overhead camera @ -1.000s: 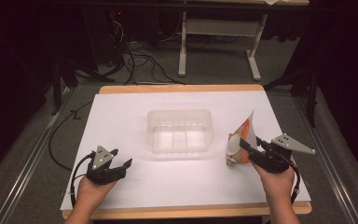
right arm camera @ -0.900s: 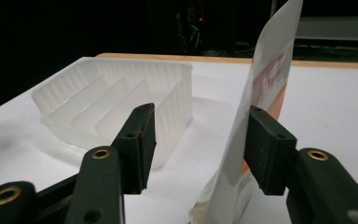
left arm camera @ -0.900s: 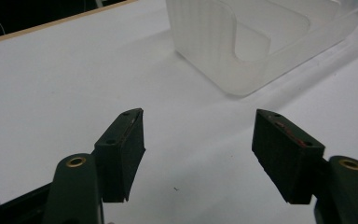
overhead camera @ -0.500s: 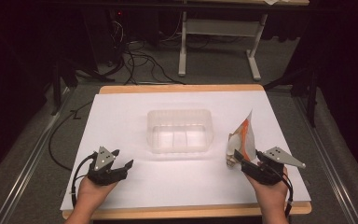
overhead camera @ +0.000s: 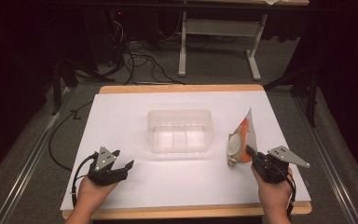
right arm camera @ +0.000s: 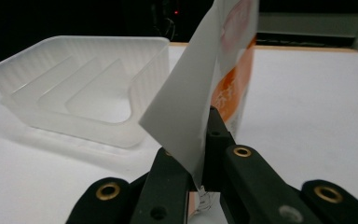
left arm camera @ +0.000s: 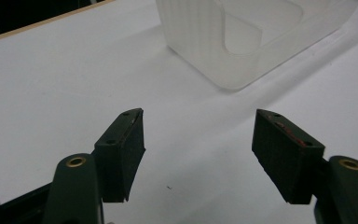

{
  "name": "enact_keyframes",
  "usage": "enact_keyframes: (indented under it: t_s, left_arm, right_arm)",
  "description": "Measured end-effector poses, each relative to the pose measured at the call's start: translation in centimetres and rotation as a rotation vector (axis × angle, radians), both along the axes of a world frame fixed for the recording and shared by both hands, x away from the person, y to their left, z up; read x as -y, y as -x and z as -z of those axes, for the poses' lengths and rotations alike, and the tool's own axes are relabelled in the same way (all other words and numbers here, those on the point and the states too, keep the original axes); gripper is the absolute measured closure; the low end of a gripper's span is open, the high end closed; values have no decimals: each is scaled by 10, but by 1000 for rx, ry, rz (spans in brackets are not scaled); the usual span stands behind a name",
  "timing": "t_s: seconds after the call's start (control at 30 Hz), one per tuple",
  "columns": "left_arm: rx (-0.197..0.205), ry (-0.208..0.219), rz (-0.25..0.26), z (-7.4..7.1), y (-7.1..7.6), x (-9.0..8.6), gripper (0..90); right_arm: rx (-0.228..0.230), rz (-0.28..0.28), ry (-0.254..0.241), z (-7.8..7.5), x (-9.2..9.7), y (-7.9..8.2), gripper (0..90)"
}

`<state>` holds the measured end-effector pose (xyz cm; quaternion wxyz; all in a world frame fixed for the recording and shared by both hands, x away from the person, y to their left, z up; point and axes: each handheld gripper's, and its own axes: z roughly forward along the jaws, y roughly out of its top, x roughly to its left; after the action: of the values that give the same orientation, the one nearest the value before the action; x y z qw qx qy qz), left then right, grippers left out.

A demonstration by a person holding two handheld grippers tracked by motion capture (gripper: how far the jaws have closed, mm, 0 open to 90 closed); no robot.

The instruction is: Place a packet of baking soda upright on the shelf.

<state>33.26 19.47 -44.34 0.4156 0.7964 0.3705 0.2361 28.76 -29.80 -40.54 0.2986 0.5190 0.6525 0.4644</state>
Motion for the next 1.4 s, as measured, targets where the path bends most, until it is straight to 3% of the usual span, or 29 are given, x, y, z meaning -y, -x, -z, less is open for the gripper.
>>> enact_keyframes:
  t_s: [0.07,0.2,0.53,0.77,1.03,1.4]
  left_arm:
    - [1,0,1,0,0,0,347]
    - [-2,-2,4,0,0,0,347]
    - [-2,-11,11,1,0,2,347]
    - [-5,-17,21,1,0,3,347]
    - [-5,-19,23,1,0,3,346]
    - [-6,-25,27,2,0,4,346]
  right_arm:
    - [28,38,7,-4,7,2,900]
    - [36,64,-12,0,14,2,900]
    - [44,89,-34,9,12,-4,852]
    - [33,99,-49,12,15,-10,900]
    - [32,116,-38,8,21,-9,900]
    - [77,118,-2,-2,24,-1,900]
